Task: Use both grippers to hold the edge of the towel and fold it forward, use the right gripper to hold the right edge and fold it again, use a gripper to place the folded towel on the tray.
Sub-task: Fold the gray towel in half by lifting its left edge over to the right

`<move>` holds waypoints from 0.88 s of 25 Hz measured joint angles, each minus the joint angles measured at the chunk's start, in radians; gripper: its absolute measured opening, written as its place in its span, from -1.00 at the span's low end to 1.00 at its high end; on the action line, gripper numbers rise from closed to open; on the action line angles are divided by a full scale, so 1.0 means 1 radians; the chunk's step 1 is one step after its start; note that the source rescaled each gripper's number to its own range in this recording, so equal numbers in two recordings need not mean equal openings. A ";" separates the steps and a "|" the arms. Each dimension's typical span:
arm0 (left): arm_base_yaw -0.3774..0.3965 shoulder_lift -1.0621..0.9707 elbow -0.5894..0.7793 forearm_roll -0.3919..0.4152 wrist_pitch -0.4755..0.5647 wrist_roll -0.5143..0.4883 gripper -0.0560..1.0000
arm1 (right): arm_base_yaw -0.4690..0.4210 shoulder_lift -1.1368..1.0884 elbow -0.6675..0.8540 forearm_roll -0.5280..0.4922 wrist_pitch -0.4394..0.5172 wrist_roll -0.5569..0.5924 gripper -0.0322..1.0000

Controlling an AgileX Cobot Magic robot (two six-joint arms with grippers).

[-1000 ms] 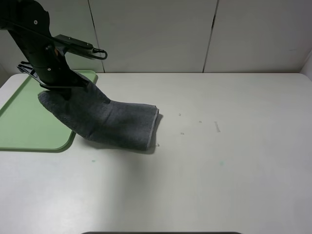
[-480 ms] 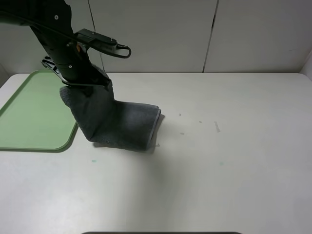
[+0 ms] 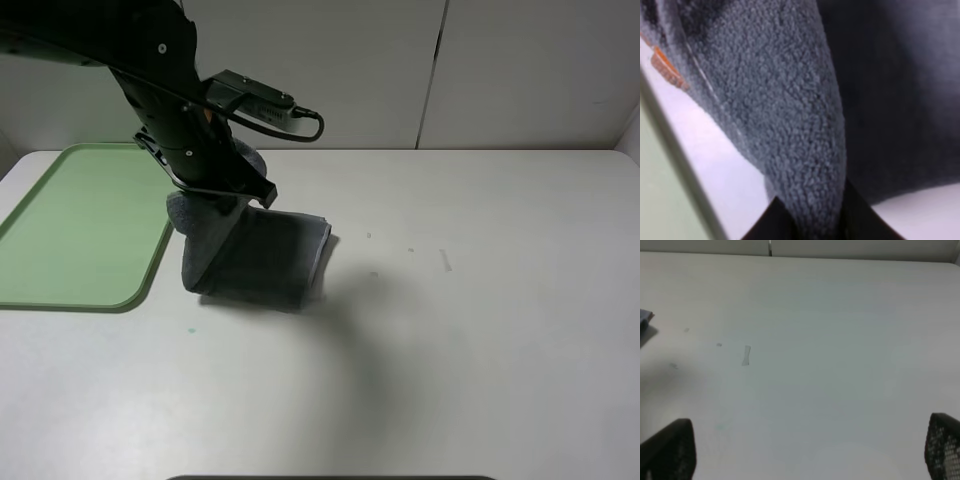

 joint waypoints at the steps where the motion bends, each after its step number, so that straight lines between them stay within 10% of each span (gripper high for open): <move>1: -0.009 0.000 0.000 -0.010 0.000 0.000 -0.75 | 0.000 0.000 0.000 0.000 0.000 0.000 1.00; 18: -0.041 0.000 0.000 -0.020 0.004 -0.017 -0.74 | 0.000 0.000 0.000 0.000 0.000 0.000 1.00; 22: -0.041 0.000 0.000 -0.020 0.004 0.001 -0.18 | 0.000 0.000 0.000 0.000 0.000 0.000 1.00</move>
